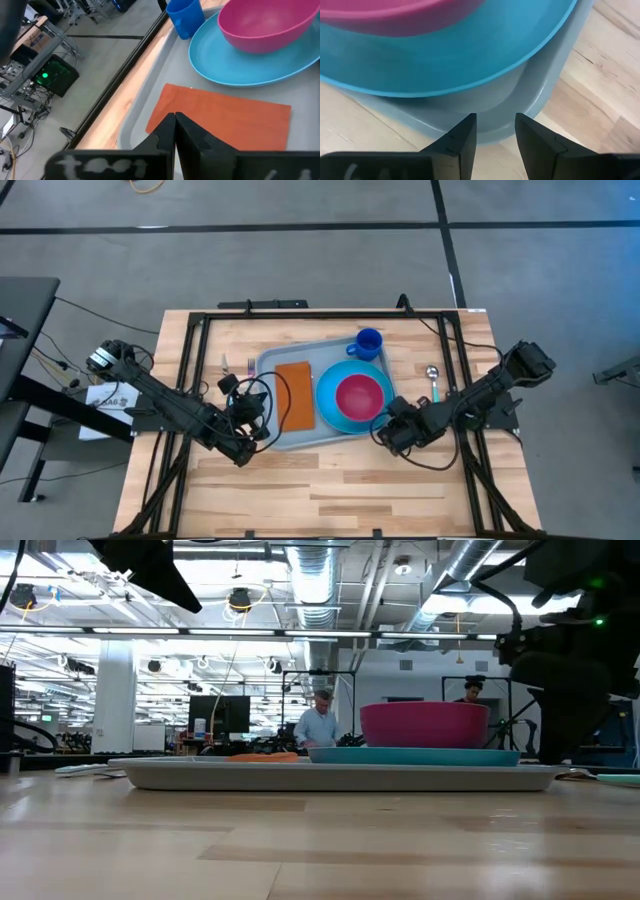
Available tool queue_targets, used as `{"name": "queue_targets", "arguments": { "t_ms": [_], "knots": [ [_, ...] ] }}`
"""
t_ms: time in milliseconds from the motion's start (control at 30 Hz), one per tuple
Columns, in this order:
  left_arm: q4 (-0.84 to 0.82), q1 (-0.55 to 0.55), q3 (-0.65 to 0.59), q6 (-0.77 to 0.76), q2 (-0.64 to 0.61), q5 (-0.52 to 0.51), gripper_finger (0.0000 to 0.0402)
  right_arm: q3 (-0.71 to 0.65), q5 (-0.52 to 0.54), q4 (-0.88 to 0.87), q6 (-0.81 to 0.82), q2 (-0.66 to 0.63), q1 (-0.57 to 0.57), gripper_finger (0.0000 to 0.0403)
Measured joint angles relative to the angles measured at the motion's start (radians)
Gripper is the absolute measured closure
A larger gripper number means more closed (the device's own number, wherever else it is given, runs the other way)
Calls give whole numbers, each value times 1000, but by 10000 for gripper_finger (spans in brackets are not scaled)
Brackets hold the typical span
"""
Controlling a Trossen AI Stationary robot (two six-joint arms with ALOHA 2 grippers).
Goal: Set up tray
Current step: Adjust the gray serving tray
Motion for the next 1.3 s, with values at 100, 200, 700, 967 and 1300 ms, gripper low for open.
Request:
{"name": "queue_targets", "arguments": {
  "t_ms": [100,200,700,967,1300],
  "knots": [
    [0,0,0,0,0,0,401,0,0,-6,17,0,0,276],
    [0,0,0,0,0,0,401,0,-1,-43,86,0,-7,276],
    [0,0,0,1,0,0,401,-1,-32,-50,212,0,-54,276],
    [-12,0,0,6,0,0,401,-1,-50,-56,203,0,-85,276],
    [-24,0,-45,-41,0,2,401,2,-100,-51,218,16,-84,276]
  ]
}}
